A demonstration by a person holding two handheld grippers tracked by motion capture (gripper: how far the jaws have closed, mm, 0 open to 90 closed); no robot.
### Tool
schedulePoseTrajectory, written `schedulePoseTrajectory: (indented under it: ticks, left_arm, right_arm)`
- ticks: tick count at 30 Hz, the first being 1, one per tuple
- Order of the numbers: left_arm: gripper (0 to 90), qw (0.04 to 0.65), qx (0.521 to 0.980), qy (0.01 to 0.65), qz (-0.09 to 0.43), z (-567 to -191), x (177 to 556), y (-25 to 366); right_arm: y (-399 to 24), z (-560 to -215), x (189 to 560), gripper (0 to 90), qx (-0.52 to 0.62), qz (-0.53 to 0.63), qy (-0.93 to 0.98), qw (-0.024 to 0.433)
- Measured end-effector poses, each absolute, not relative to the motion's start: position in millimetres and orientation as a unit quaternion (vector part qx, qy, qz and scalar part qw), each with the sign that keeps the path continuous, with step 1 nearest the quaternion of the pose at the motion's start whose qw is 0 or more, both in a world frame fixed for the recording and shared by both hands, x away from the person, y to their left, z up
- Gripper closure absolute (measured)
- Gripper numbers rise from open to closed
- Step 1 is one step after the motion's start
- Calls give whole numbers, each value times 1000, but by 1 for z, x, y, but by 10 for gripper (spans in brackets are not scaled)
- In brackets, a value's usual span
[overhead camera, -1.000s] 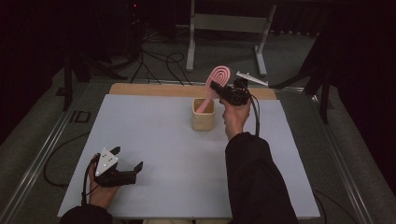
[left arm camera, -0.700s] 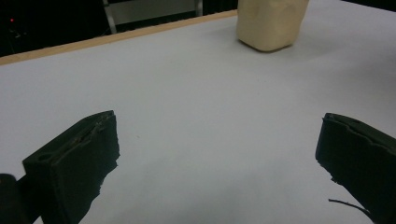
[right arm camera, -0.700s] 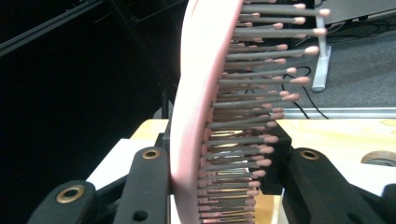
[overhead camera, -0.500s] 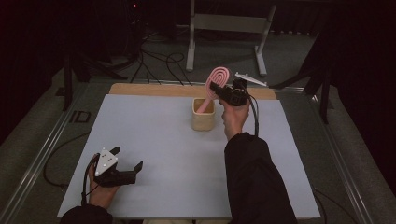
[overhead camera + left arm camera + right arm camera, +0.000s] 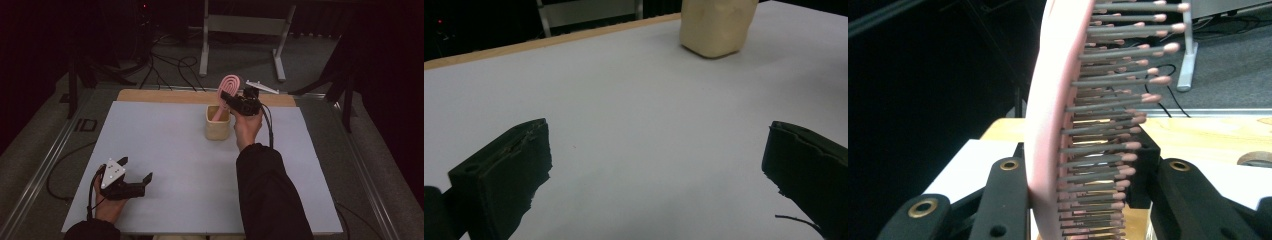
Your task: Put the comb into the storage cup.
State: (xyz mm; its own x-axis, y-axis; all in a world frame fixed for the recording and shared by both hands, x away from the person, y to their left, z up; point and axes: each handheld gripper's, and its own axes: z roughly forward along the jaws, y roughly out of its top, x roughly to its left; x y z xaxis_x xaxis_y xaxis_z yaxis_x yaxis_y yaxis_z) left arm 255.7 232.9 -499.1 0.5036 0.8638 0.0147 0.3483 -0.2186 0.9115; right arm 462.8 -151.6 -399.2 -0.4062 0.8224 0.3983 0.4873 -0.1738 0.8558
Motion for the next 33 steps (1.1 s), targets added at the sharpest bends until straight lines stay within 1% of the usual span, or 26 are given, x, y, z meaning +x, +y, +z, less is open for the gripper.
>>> schedulePoseTrajectory:
  ticks: [5,21,33]
  left_arm:
    - [2,469,729,416,276,-499,255,233]
    - [2,470,727,418,277,-499,255,235]
    - [2,467,729,416,277,-499,255,234]
  right_arm:
    - [-149,-404,461,636,525,553,628,155]
    - [-147,-421,461,634,537,544,626,151]
    - [-148,-423,461,634,540,544,625,148]
